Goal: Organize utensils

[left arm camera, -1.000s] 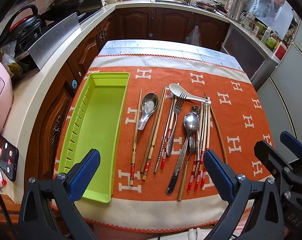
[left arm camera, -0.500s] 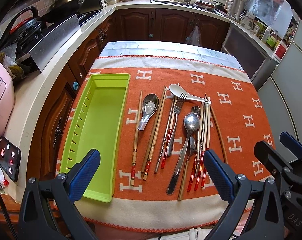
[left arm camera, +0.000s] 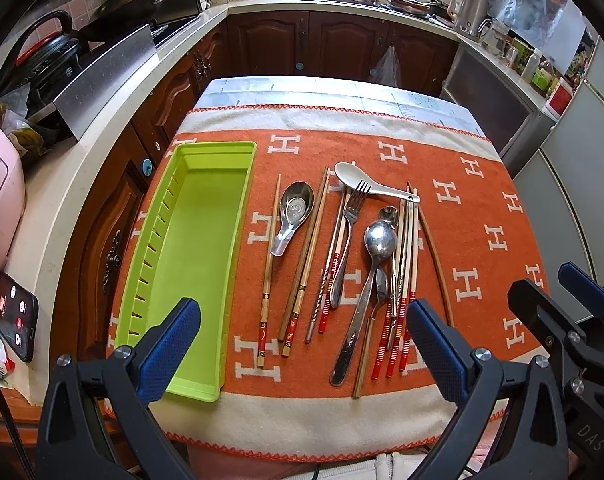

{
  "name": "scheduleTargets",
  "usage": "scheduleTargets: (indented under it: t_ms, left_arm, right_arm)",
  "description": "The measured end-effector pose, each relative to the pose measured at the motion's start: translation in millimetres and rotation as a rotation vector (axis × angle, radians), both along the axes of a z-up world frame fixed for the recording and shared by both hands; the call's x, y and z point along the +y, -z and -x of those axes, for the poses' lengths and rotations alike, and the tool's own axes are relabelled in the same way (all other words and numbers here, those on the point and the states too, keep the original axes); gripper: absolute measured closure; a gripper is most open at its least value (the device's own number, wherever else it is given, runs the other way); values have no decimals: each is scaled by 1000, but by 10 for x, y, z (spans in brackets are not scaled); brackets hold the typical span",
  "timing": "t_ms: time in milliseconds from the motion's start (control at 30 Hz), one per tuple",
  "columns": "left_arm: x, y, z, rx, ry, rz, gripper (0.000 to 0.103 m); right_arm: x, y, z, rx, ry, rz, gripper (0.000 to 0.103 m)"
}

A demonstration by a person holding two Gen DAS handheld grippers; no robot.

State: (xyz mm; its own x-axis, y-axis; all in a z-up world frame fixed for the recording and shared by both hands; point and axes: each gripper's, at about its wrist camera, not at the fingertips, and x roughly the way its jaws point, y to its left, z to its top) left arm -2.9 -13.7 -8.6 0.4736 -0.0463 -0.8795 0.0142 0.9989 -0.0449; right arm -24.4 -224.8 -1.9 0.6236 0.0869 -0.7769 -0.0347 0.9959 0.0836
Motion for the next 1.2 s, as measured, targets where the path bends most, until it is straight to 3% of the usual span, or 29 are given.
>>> scheduleTargets:
  t_ms: [667,800,1100,1133,1200]
  left_arm:
    - [-65,50,-34,26,11,-3,1]
    - [-126,59,-118,27,26,-38,1]
    - [6,-114,-499,-106,22,-94,1]
    - [41,-112,-572,-106,26,-88,1]
    - [95,-91,-714,-89,39,-71,1]
  right_arm:
    - [-20,9,-10,4,0,-4,21]
    - [0,46,-4,12,-8,-7,21]
    - [-318,70,-237,4,64,-34,21]
    - [-378,89,-282,11,76,-46,23]
    - [-484,162,-382,41,92,-79,36]
